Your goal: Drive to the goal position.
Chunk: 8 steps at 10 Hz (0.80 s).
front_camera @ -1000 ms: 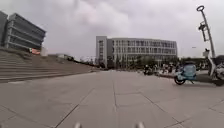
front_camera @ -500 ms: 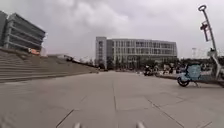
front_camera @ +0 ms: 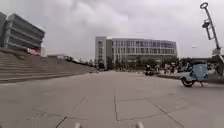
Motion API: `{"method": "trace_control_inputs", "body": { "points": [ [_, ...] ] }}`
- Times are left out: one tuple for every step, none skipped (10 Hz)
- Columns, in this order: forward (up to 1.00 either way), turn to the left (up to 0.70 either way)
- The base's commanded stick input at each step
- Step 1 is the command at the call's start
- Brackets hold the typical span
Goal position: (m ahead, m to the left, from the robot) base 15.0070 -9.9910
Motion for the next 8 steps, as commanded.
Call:
{"method": "trace_control_inputs", "body": {
  "points": [
    [0.5, 0.0],
    [0.5, 0.0],
    [0.5, 0.0],
    [0.5, 0.0],
    [0.5, 0.0],
    [0.5, 0.0],
    [0.5, 0.0],
    [0.5, 0.0]
  ]
}}
